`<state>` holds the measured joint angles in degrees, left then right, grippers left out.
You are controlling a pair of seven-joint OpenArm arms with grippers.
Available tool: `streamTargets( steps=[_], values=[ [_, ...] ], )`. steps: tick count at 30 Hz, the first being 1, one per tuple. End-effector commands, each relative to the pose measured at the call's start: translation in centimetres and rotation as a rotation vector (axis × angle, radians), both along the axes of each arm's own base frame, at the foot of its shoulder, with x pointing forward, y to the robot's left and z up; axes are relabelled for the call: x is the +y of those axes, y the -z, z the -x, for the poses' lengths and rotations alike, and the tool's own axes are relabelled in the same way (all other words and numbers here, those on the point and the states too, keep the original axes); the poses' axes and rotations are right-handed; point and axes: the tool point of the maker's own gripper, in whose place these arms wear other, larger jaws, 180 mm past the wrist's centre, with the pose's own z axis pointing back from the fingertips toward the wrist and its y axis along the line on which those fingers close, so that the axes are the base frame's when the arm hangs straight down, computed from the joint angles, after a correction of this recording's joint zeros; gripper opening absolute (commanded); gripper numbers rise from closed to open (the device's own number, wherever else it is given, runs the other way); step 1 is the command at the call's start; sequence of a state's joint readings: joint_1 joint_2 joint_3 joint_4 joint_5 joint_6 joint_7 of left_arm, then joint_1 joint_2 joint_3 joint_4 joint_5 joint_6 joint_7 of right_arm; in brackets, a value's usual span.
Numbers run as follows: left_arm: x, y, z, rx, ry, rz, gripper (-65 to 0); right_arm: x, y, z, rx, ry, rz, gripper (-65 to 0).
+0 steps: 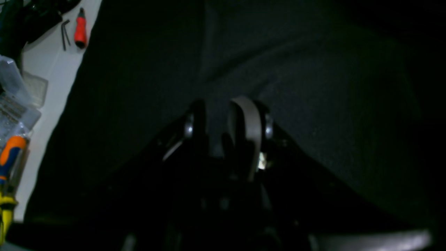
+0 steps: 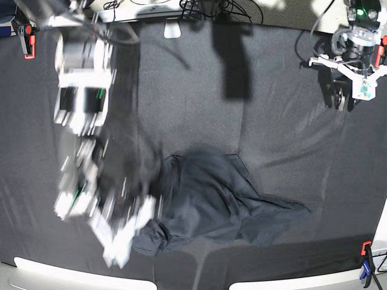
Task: Layout the t-shirt on the table in an organized manner, then fold the t-shirt properly
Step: 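Move the right gripper down to the crumpled navy t-shirt and grasp it, then lift the shirt with the right gripper and drag it sideways to spread it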
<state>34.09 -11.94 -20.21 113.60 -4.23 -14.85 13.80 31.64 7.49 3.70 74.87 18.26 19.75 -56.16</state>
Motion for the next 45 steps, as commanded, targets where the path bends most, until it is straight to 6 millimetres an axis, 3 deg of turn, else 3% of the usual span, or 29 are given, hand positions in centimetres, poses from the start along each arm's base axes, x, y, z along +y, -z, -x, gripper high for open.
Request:
streamTargets(
  steps=[1, 6, 12, 19, 24, 31, 35, 39, 42, 45],
  values=[
    [0.1, -1.0, -0.3, -0.038, 0.003, -0.007, -50.3, -0.4, -3.0, -1.6, -0.088, 0.008, 0.012, -65.0],
    [0.1, -1.0, -0.3, -0.038, 0.003, -0.006, -50.3, -0.8, -6.9, -3.3, -0.163, 0.015, 0.027, -65.0],
    [0.1, -0.9, -0.3, -0.037, 0.003, -0.006, -50.3, -0.5, -9.9, -4.3, -0.201, 0.002, 0.021, -65.0],
    [0.1, -1.0, -0.3, -0.04, 0.002, -0.005, -50.3, 3.2, -13.6, -3.3, -0.283, -0.185, -0.102, -65.0],
    [0.1, -1.0, -0.3, -0.038, 0.002, -0.006, -50.3, 3.8, -17.4, -2.8, -0.397, -0.217, -0.111, -65.0],
    [0.2, -0.7, -0.3, -0.032, 0.0, -0.004, -50.3, 4.8, -21.1, -1.8, -0.508, -0.283, -0.113, -65.0],
    [0.5, 0.3, 0.1, -0.004, -0.009, 0.001, -50.3, 4.7, -21.0, -1.4, -0.502, -0.289, -0.091, -65.0],
    [1.1, 2.6, 0.8, 0.051, -0.029, 0.014, -50.3, 3.7, -19.8, -0.9, -0.467, -0.302, -0.086, -65.0],
    [1.5, 3.8, 1.2, 0.074, -0.041, 0.024, -50.3, 3.0, -17.5, 0.7, -0.415, -0.381, -0.086, -65.0],
    [1.4, 3.6, 1.0, 0.055, -0.038, 0.026, -50.3, 1.6, -14.2, 2.4, -0.344, -0.402, -0.116, -65.0]
  ],
)
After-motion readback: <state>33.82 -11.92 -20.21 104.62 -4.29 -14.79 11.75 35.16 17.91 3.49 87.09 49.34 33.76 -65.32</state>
